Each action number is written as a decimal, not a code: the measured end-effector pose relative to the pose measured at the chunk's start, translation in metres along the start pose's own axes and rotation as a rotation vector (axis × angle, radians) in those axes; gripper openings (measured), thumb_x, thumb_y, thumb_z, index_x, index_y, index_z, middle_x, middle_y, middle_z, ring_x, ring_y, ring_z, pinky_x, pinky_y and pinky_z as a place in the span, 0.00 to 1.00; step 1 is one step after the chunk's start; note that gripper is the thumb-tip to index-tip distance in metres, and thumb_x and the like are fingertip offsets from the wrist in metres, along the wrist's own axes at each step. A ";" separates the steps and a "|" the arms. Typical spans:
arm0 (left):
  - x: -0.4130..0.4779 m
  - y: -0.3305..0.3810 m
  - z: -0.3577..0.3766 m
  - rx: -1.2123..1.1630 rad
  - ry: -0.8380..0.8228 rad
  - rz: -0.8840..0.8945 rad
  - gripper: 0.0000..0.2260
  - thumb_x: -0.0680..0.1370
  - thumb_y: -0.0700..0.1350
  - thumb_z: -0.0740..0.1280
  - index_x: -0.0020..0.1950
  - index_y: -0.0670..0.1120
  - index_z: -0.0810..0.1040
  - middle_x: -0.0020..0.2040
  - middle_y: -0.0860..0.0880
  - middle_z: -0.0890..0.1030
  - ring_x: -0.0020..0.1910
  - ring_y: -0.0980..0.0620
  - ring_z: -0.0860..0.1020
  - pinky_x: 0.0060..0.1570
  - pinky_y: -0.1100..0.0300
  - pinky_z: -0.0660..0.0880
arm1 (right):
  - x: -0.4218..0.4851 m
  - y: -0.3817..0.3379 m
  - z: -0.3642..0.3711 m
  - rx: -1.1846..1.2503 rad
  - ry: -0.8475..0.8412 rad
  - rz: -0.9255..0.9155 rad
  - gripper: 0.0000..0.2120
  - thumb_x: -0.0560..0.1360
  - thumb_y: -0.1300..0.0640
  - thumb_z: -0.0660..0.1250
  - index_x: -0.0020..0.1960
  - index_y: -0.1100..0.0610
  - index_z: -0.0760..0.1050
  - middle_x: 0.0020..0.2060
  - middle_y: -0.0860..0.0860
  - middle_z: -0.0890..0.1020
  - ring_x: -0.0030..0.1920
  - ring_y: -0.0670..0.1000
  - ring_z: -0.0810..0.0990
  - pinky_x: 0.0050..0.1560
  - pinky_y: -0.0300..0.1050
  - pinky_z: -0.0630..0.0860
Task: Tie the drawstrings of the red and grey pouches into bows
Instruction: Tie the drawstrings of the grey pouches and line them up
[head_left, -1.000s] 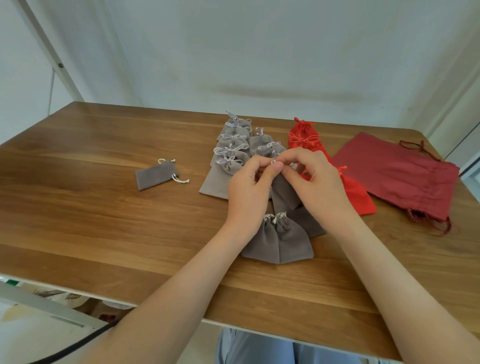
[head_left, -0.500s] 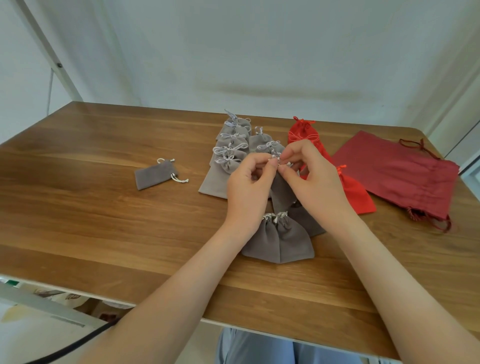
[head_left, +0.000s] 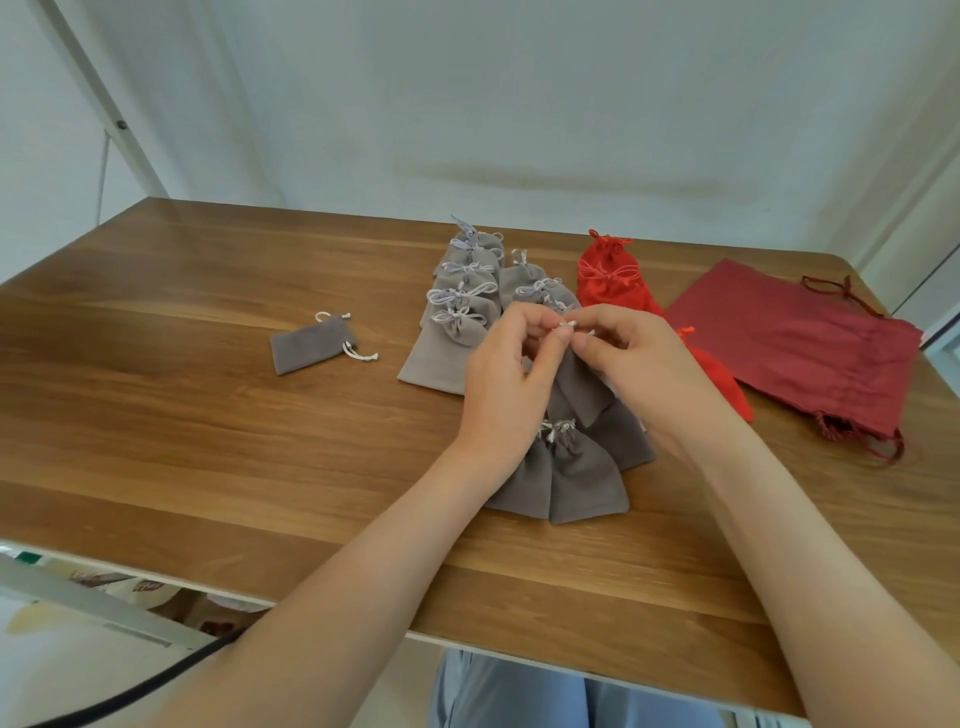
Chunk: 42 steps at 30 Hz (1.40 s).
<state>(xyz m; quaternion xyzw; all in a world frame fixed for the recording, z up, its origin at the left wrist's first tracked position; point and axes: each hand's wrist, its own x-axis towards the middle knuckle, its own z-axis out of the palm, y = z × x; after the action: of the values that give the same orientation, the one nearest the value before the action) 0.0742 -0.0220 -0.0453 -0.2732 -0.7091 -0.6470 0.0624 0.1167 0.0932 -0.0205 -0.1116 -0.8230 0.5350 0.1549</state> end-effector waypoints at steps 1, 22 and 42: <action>0.000 0.000 0.000 0.021 -0.003 0.017 0.07 0.78 0.42 0.66 0.44 0.54 0.73 0.40 0.56 0.77 0.38 0.62 0.74 0.39 0.71 0.68 | 0.000 0.001 0.000 0.007 0.005 0.005 0.09 0.77 0.63 0.63 0.52 0.55 0.80 0.37 0.47 0.78 0.42 0.46 0.75 0.47 0.46 0.74; 0.012 -0.007 -0.002 -0.517 -0.162 -0.435 0.06 0.77 0.38 0.67 0.44 0.46 0.82 0.41 0.48 0.82 0.41 0.53 0.77 0.45 0.61 0.73 | -0.002 0.008 -0.004 -0.316 0.168 -0.415 0.09 0.75 0.66 0.65 0.50 0.54 0.74 0.43 0.40 0.76 0.48 0.46 0.75 0.48 0.28 0.67; 0.011 -0.002 -0.005 -0.583 -0.088 -0.451 0.09 0.77 0.39 0.66 0.42 0.49 0.84 0.44 0.47 0.81 0.45 0.51 0.76 0.47 0.58 0.73 | 0.000 0.004 -0.003 -0.124 0.081 -0.147 0.07 0.75 0.63 0.66 0.47 0.56 0.82 0.42 0.40 0.82 0.45 0.38 0.79 0.54 0.41 0.75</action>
<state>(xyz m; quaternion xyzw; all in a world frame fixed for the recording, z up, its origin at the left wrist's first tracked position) 0.0625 -0.0234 -0.0412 -0.1441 -0.5393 -0.8070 -0.1929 0.1176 0.0972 -0.0235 -0.0816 -0.8535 0.4654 0.2197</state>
